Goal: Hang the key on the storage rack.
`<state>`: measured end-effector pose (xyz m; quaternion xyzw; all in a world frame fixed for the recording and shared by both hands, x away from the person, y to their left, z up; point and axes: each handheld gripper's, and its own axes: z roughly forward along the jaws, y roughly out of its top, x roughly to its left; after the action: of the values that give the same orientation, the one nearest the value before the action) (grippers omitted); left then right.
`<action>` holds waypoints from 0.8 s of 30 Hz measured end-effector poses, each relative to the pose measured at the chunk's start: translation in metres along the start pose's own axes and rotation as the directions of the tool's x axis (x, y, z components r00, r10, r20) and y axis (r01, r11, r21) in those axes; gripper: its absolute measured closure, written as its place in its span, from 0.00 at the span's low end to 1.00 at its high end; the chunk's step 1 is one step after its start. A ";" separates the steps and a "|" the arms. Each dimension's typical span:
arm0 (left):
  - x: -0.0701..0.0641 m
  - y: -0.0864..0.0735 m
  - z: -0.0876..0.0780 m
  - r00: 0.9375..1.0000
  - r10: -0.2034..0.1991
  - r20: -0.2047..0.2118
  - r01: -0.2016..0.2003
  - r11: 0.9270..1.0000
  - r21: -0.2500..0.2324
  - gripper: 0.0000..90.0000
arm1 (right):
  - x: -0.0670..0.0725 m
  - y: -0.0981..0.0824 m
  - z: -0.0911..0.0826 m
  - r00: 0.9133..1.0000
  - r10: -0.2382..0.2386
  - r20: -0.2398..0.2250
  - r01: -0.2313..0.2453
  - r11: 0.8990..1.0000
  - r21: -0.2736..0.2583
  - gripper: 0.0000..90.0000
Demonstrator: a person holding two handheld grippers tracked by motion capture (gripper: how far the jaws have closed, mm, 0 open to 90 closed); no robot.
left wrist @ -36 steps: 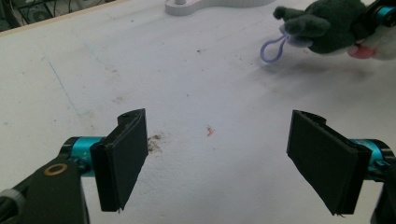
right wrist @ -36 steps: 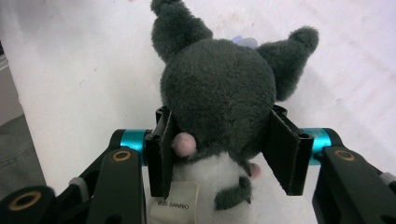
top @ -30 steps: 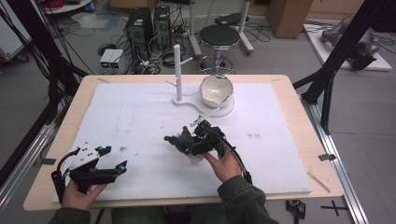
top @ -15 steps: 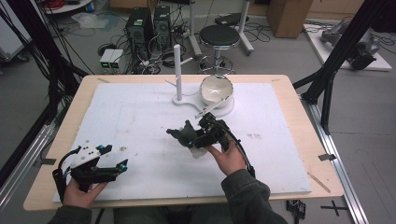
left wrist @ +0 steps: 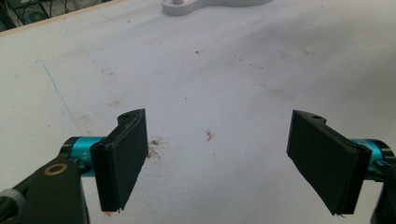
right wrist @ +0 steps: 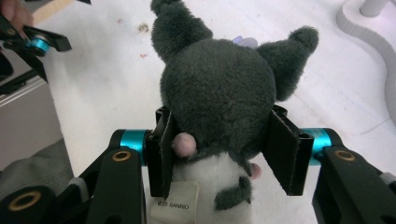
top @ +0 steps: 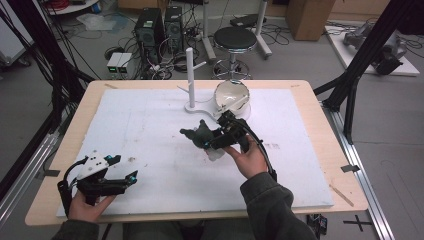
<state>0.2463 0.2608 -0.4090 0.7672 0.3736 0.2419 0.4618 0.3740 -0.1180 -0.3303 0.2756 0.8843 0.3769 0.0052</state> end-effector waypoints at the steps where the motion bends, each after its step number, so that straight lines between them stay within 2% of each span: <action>1: 0.000 0.000 0.000 1.000 0.002 0.002 -0.002 1.000 0.001 0.23 | 0.000 0.002 -0.001 1.000 0.002 -0.001 -0.002 1.000 -0.001 0.54; 8: 0.001 0.000 -0.001 1.000 0.001 0.005 -0.001 1.000 -0.004 0.23 | -0.005 0.016 -0.009 1.000 -0.012 -0.011 0.012 1.000 -0.009 0.54; 19: 0.000 0.001 -0.001 1.000 0.002 0.009 -0.002 1.000 -0.011 0.23 | -0.016 0.035 -0.021 0.999 -0.001 -0.040 0.000 1.000 -0.029 0.54; 24: 0.000 0.001 -0.002 1.000 0.004 0.009 -0.004 1.000 -0.008 0.23 | -0.020 0.043 -0.024 0.999 -0.018 -0.048 0.016 0.999 -0.044 0.54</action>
<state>0.2453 0.2620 -0.4076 0.7671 0.3690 0.2411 0.4661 0.4067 -0.1195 -0.2886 0.2586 0.8781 0.4024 -0.0069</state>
